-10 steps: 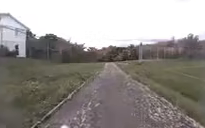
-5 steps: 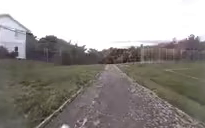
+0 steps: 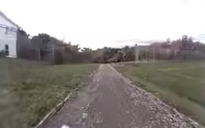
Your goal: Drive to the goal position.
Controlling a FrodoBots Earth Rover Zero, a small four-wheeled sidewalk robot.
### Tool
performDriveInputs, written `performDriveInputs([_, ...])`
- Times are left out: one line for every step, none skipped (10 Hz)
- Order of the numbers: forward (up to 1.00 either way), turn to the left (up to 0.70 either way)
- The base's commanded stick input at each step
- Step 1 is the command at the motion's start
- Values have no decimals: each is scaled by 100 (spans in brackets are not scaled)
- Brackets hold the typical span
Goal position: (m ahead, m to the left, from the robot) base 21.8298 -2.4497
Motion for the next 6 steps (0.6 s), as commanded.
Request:
performDriveInputs([85, 0])
performDriveInputs([85, 0])
performDriveInputs([85, -10])
performDriveInputs([85, -22])
performDriveInputs([85, 0])
performDriveInputs([85, 0])
